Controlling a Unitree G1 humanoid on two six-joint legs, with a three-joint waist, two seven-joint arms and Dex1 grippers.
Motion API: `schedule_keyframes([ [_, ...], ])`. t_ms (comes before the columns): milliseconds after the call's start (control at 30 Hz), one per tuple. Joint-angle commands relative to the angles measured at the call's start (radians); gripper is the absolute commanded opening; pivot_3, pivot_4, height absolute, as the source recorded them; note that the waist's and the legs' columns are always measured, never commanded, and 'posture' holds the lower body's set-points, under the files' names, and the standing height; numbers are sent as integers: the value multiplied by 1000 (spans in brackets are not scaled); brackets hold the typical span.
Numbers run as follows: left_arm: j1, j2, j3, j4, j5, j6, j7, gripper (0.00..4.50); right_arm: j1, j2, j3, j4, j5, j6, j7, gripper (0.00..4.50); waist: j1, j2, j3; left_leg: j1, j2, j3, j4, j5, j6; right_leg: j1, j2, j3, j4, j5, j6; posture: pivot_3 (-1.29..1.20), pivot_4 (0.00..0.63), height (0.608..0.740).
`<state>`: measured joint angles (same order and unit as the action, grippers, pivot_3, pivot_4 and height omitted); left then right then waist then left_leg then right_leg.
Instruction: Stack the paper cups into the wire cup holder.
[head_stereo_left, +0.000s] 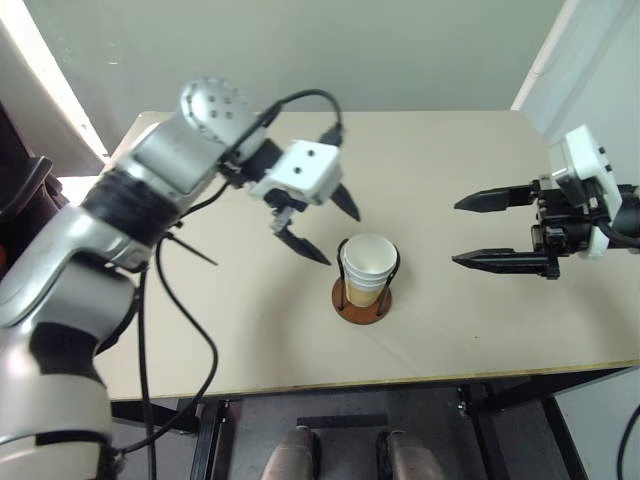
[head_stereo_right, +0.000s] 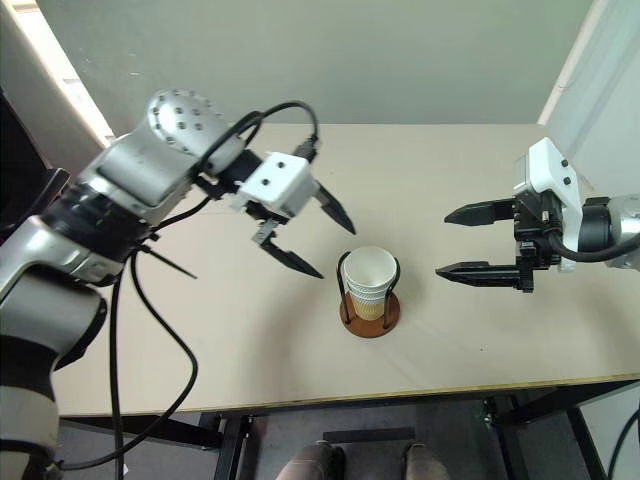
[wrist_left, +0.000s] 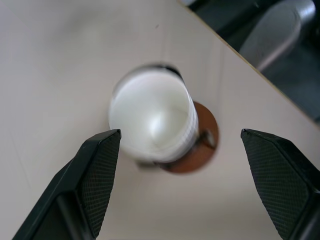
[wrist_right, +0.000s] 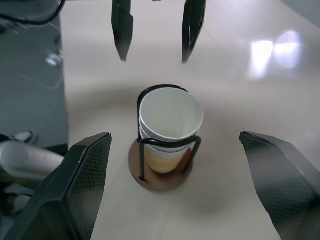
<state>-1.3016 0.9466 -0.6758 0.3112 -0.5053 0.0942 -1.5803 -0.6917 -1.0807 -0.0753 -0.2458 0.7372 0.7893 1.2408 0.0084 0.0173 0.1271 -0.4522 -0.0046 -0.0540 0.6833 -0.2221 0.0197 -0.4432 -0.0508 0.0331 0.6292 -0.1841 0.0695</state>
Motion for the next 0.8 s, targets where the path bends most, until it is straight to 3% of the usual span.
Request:
schedule_keyframes([
  [33,219,209,234,-129,-89,213,34,4109,-14,-9,-25,104,-15,-22,47,4286,-6,0,0,1,0,0,-1,0,0,-1,1,0,0,0,-1,0,150,740],
  [200,661,436,606,-217,-221,373,92,4109,65,-54,-73,175,-18,-34,109,4286,-1,0,0,-1,3,-3,-2,-1,-3,-3,4,-1,1,-5,-8,0,150,740],
  [300,880,477,844,-201,-227,424,80,4109,70,-85,-88,236,-38,-65,156,4286,8,0,0,-1,1,-7,-2,-1,-4,-2,4,-2,3,-13,-22,0,150,740],
  [400,1039,482,1031,-183,-188,450,58,4109,47,-117,-77,300,-72,-106,203,4286,5,-1,-1,2,1,-7,-2,-3,-5,-2,2,-2,11,-14,-25,0,150,740],
  [533,1137,462,1156,-186,-148,461,60,4109,5,-138,-56,354,-103,-143,259,4286,3,-2,-1,11,0,-10,-8,-7,-2,0,2,-2,16,-14,-32,0,150,740],
  [800,1168,428,1211,-241,-124,492,84,4109,-28,-99,-28,369,-138,-156,275,4286,-6,-2,-1,18,3,-16,-21,6,-12,1,8,-2,17,-8,-45,0,150,740],
])
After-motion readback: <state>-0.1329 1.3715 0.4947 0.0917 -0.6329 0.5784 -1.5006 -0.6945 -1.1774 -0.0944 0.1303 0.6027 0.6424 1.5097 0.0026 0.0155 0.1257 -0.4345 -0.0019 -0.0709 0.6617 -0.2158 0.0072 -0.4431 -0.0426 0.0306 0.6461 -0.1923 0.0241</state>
